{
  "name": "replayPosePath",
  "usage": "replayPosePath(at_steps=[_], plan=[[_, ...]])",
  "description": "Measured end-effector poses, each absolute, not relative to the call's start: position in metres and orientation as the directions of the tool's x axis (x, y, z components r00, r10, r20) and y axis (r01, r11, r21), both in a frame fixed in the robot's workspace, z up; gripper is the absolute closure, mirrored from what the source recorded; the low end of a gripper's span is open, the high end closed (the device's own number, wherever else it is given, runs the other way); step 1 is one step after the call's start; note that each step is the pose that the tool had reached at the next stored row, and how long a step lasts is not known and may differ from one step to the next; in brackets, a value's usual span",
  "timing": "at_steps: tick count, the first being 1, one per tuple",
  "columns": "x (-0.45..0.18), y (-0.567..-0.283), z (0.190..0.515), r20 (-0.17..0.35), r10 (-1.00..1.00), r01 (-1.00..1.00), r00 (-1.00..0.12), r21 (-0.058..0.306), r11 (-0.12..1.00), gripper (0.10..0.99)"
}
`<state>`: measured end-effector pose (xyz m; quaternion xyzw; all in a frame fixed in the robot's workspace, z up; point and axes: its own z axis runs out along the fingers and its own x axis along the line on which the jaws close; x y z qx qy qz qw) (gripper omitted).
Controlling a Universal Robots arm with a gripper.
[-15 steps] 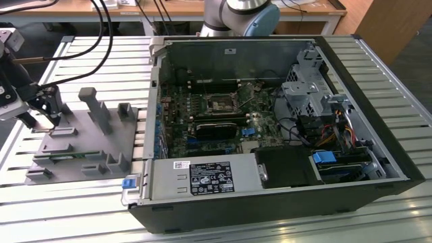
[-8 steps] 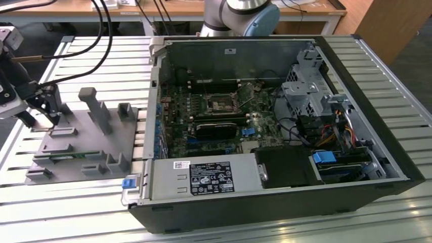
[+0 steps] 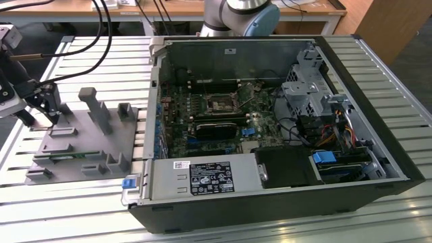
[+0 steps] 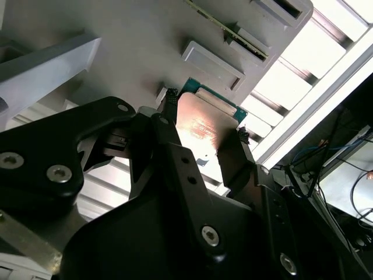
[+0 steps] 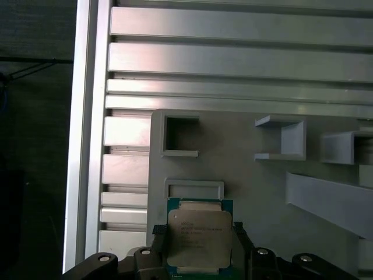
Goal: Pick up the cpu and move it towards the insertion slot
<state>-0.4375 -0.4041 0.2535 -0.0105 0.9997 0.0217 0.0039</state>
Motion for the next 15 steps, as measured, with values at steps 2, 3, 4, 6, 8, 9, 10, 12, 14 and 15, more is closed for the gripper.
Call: replayPosePath(at_steps=[2,3,4,6,8,9,10,12,14,15], plan=[[-0.4375,-0.4041,0.2545,-0.008,-0.021,-0.021,-1.0,0.043,0.999,0.561],[-0.4375,-0.404,0.255,-0.008,-0.021,-0.021,-1.0,0.043,0.999,0.561],[-0.4375,-0.404,0.2555,-0.008,-0.021,-0.021,-1.0,0.043,0.999,0.561],[-0.4375,-0.404,0.256,-0.008,-0.021,-0.021,-1.0,0.043,0.999,0.561],[-0.4375,-0.404,0.2569,-0.008,-0.021,-0.021,-1.0,0.043,0.999,0.561],[-0.4375,-0.404,0.2572,-0.008,-0.021,-0.021,-1.0,0.043,0.999,0.561],[-0.4375,-0.404,0.2576,-0.008,-0.021,-0.021,-1.0,0.043,0.999,0.561],[-0.4375,-0.404,0.2584,-0.008,-0.021,-0.021,-1.0,0.043,0.999,0.561],[-0.4375,-0.404,0.2592,-0.008,-0.021,-0.021,-1.0,0.043,0.999,0.561],[-0.4375,-0.404,0.2596,-0.008,-0.021,-0.021,-1.0,0.043,0.999,0.561]])
